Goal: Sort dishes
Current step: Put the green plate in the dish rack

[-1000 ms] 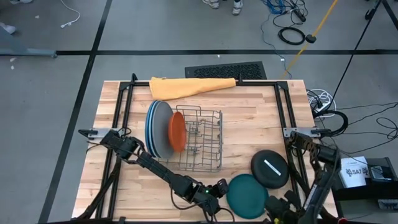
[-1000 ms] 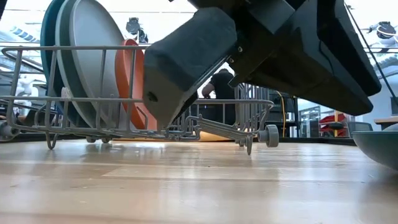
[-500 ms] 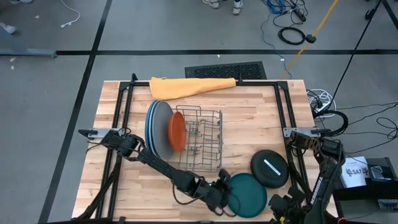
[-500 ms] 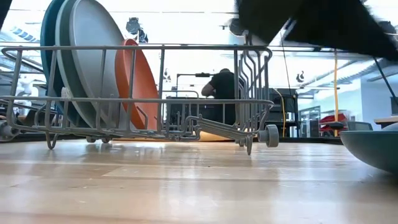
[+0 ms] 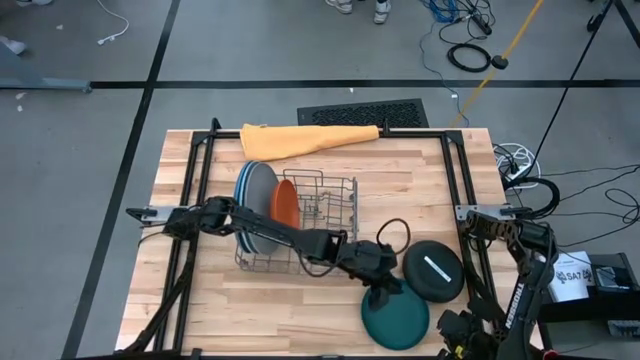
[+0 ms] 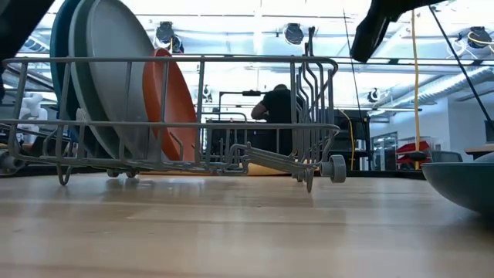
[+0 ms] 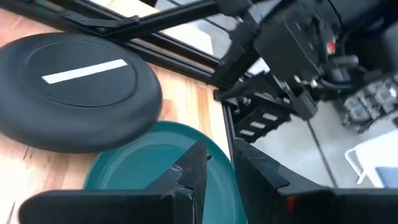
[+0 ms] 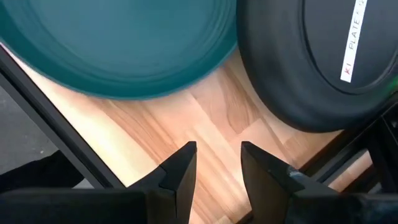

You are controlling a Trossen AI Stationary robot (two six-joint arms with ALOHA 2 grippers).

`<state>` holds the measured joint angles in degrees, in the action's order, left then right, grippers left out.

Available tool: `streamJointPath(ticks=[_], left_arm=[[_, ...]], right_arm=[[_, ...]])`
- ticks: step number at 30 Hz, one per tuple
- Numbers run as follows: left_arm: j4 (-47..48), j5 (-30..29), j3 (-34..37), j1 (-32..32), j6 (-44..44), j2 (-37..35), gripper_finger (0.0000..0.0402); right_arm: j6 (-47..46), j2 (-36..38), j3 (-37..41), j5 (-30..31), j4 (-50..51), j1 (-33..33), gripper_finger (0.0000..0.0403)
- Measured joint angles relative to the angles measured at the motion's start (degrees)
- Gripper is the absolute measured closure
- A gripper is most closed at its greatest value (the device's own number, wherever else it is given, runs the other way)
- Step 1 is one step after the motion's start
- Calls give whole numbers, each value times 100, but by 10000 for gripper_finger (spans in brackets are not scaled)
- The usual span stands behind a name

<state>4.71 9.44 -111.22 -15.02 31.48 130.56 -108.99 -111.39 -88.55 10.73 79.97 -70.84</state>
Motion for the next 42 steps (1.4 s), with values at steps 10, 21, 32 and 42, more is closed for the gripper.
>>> streamJointPath(ticks=[10,21,32,42], left_arm=[[-339,-16,0,35,58,0,322],[-418,-894,2,-156,-4501,0,322],[-348,-2546,0,-367,-9641,92,322],[-390,-2700,2,-187,-9593,157,322]], right_arm=[[-678,-212,0,10,388,-344,284],[-293,-525,0,284,304,-286,284],[923,-651,4,827,235,-194,271],[1390,-658,4,858,729,60,154]])
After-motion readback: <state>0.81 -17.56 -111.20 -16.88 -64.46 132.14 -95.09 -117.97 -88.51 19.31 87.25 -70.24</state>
